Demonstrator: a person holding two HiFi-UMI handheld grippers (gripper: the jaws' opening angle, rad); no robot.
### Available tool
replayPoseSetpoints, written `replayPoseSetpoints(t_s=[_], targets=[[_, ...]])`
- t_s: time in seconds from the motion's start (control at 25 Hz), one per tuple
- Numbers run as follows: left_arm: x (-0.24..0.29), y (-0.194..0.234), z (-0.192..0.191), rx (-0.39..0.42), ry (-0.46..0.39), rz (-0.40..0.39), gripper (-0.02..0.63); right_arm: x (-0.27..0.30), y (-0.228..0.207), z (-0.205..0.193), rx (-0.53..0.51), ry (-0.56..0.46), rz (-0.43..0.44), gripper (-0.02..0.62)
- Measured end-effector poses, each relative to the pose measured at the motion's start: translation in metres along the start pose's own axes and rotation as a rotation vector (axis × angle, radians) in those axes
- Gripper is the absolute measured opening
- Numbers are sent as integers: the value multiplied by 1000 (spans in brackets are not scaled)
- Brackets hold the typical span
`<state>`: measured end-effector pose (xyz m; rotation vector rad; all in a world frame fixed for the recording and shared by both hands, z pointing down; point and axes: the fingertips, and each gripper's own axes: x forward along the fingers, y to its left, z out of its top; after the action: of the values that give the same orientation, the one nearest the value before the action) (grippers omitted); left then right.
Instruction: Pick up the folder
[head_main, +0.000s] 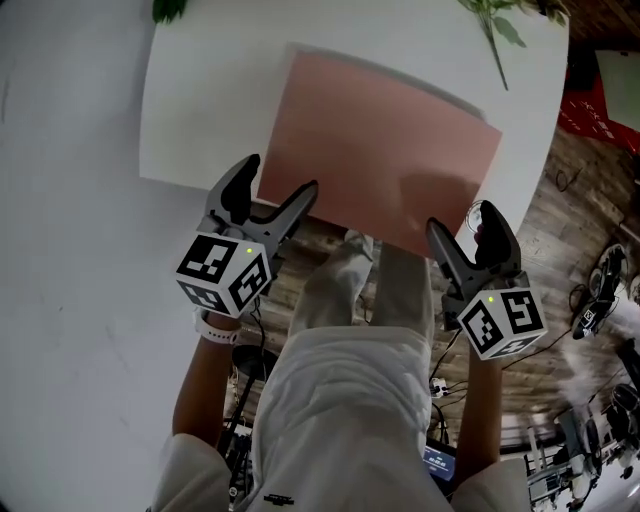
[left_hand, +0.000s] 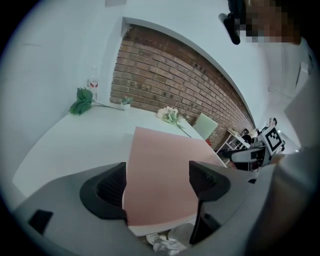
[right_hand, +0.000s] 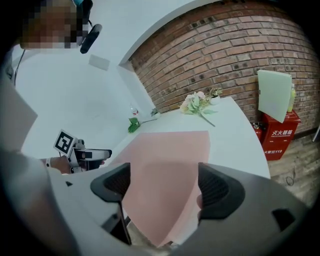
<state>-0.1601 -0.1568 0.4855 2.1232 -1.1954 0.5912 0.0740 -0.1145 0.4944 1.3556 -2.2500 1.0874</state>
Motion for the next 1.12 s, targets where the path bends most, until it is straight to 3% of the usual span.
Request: replayPoseSetpoints(t_s=[0.28,0.84,1.12], targets=[[18,20,-15,3,81,5,376,13,-6,-15,21,37,-2,424],[39,39,-34,-158,167,-88,418,40,-12,-32,47,95,-4,491],[38,29,-31,-192,89,-145,425,48,-11,-26,45,64,-100,566]])
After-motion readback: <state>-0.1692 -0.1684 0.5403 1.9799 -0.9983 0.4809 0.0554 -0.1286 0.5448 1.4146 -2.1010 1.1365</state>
